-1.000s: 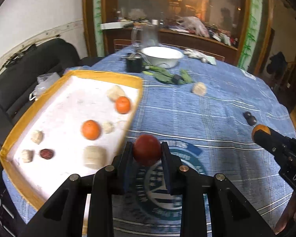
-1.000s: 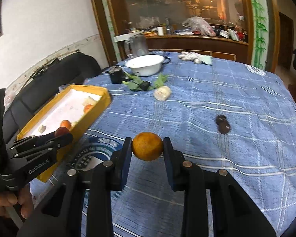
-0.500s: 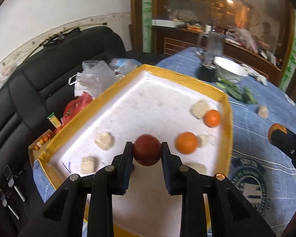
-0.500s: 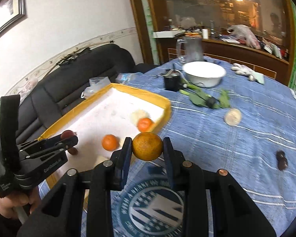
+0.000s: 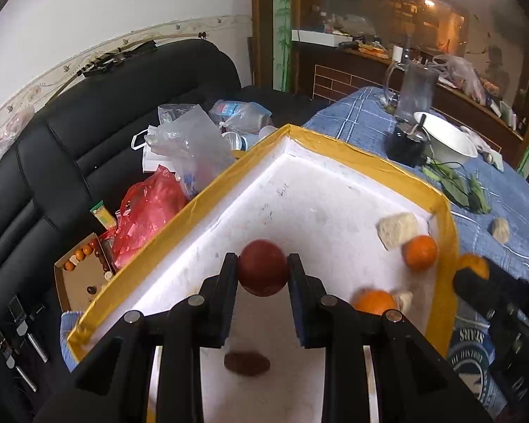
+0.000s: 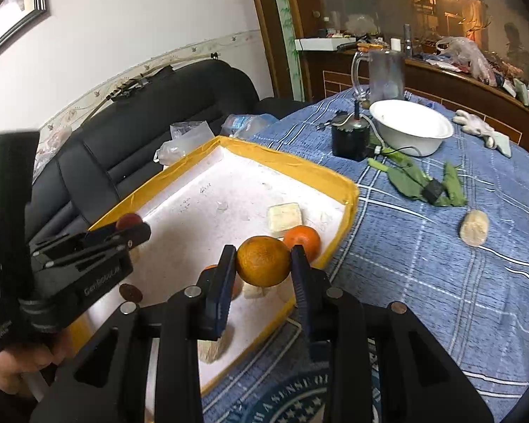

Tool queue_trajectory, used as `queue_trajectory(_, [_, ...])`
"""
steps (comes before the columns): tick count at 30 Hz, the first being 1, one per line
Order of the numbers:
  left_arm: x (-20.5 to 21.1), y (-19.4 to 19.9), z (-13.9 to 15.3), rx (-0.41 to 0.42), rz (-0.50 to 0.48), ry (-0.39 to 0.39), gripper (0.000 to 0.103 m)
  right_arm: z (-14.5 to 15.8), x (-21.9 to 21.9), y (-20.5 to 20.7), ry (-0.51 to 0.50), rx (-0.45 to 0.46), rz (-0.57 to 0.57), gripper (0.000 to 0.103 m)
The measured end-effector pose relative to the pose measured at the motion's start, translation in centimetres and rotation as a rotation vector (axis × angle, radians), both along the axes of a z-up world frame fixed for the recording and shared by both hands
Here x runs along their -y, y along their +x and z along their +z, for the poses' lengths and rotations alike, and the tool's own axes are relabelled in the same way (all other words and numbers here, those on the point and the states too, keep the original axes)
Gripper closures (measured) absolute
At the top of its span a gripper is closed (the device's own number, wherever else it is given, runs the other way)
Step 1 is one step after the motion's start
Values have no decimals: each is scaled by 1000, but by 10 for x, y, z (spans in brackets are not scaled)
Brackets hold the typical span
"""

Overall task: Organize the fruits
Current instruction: 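Open left tool to drop red ball in tray while right tool releases orange, then grasp dark brown ball with right tool while left tool grasps other dark ball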

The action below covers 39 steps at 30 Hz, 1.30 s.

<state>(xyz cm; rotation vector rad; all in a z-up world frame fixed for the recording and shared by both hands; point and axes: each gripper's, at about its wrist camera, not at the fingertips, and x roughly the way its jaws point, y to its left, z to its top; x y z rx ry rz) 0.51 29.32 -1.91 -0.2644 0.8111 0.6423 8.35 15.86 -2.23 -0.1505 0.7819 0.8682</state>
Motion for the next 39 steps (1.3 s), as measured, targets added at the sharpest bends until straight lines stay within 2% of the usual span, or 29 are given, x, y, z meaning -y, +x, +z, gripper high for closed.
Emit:
queue_trajectory(11, [-10, 25, -12, -68, 5, -28, 76, -26, -24, 27, -24, -48, -3, 69])
queue_trajectory(18, [-18, 28, -16, -112, 21, -62, 74, -32, -27, 27, -51, -57, -3, 68])
queue_trajectory(19, [-19, 27, -18, -123, 31, -63, 73, -32, -27, 26, -59, -57, -4, 68])
queue_trajectory(21, [-22, 23, -17, -119, 52, -71, 51, -31, -27, 23, -70, -42, -1, 64])
queue_trajectory(22, [-23, 21, -16, -111, 59, -78, 46, -29, -26, 21, -72, -34, 0, 58])
queue_trajectory(24, [-26, 13, -11, -91, 87, -85, 31, -24, -23, 16, -72, -22, 4, 57])
queue_trajectory(26, [-28, 7, -7, -78, 110, -82, 26, -19, -15, 10, -78, -2, 8, 48])
queue_trajectory(30, [-29, -10, 0, -46, 134, -115, 25, -8, 17, -6, -71, 33, 3, 43])
queue_trajectory(34, [-15, -23, 4, -3, 142, -145, 23, -5, 78, -16, -73, 41, -69, 39])
queue_trajectory(39, [37, -10, 3, 9, 23, -164, 23, -17, 174, -6, -77, 14, -257, 35])
